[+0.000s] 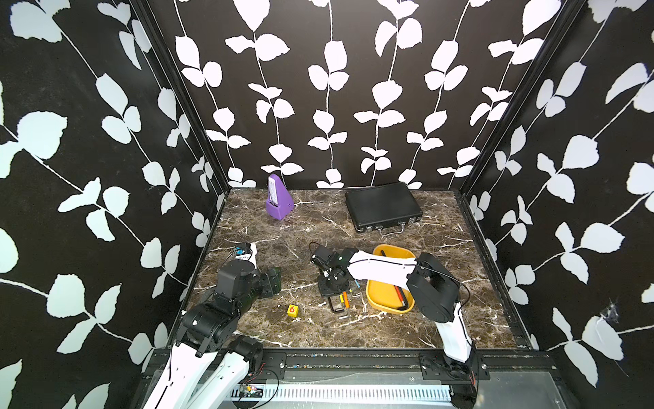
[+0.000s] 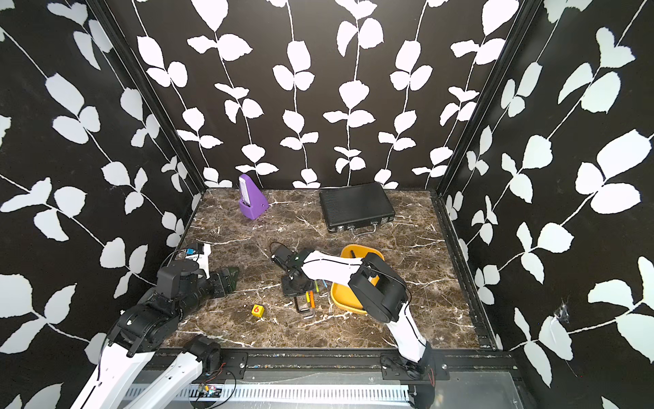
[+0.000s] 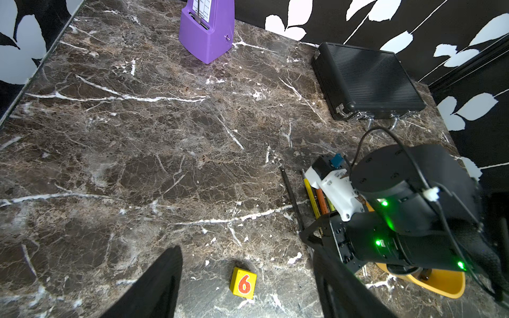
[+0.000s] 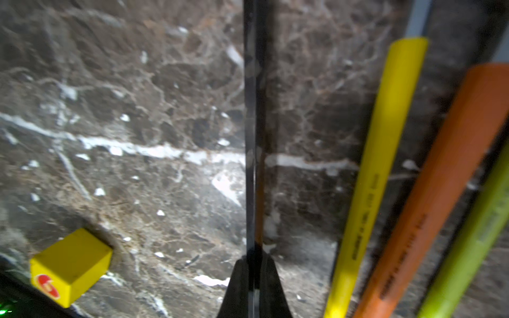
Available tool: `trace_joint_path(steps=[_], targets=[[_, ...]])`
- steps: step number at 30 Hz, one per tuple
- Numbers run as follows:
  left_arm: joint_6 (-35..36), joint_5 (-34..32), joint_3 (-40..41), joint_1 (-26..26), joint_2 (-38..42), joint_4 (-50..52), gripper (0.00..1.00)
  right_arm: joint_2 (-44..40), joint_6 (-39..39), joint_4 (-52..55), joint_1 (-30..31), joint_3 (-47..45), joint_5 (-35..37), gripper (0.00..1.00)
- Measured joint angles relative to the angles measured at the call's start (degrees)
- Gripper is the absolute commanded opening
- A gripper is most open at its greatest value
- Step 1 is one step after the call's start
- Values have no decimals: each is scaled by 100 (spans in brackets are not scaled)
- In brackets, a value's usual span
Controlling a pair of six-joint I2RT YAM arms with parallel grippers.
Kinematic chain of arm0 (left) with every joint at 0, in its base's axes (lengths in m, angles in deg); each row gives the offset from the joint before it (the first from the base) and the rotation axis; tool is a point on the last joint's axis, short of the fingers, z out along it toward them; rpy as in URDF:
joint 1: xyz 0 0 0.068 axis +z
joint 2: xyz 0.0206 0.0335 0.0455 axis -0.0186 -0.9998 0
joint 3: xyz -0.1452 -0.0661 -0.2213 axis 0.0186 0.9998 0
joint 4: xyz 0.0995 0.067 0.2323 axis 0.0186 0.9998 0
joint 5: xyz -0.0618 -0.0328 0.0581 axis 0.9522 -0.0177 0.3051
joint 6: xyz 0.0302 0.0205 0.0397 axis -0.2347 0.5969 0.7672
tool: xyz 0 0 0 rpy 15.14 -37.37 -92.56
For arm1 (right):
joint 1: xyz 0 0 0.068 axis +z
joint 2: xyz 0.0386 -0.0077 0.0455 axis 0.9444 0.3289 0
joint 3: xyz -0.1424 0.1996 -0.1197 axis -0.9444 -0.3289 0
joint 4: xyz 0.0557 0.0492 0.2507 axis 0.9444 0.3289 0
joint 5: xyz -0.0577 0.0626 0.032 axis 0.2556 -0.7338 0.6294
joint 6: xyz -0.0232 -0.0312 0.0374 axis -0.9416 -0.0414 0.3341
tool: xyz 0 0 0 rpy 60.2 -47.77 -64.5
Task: Put the hex key on the desktop into the storage box
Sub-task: Pick up the Allen key from the center of the board, then place the Allen key in the storage box.
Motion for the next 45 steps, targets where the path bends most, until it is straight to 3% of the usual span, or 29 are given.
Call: trace_joint_path(steps=[16,25,34,45], targets=[[2,-2,0,0,0,0,76,-44,400,-485,-87,2,-326,0],[2,-2,0,0,0,2,76,-490,595,-643,-118,4,-472,0],[2,0,0,0,0,2,76,-1169,339,-94,-302,-24,138,0],[2,31,0,0,-26,-11,75,-2826,-411,706,-1388,-1261,942,0]])
